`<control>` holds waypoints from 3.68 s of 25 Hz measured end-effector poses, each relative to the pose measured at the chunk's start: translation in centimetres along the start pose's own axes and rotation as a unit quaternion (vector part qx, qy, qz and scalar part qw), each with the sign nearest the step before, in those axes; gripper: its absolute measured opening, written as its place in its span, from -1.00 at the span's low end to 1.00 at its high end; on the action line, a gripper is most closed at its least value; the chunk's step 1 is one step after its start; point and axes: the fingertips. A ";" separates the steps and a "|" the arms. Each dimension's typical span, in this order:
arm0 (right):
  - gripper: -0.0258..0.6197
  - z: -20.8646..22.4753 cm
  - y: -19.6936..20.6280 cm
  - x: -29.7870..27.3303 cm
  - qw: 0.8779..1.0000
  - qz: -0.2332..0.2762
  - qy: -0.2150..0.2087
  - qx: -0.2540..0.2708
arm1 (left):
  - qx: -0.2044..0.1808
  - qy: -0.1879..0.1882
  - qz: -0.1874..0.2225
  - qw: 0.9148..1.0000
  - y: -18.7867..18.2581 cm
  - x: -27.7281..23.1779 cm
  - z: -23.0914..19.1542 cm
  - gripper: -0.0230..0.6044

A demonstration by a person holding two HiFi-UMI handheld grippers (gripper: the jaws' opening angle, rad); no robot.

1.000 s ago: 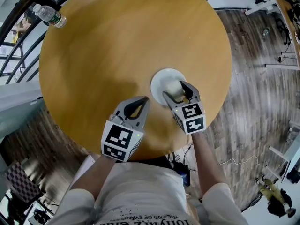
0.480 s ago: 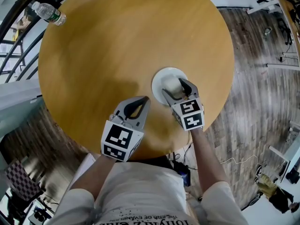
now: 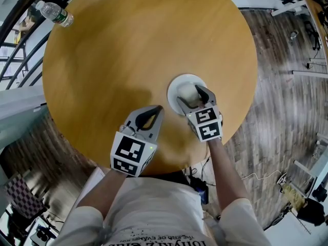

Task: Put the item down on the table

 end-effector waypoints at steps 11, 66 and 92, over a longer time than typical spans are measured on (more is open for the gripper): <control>0.06 0.0 0.0 -0.6 1.000 -0.011 0.002 0.014 | 0.003 -0.003 0.002 1.000 -0.2 0.0 -0.2 -0.85; 0.13 -0.7 -1.4 1.6 1.000 0.022 -0.002 0.009 | -0.013 0.007 0.007 1.000 -0.7 1.6 1.7 -0.85; -0.47 -7.4 -1.2 14.4 0.994 0.102 0.002 -0.033 | -0.067 0.001 0.041 0.997 -2.9 9.2 6.2 -0.85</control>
Point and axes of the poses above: the fingertips, and each gripper's own axes: x backward along the fingers, z to its right, y out of its underside, and after that the axes turned 11 degrees about -x, right-handed
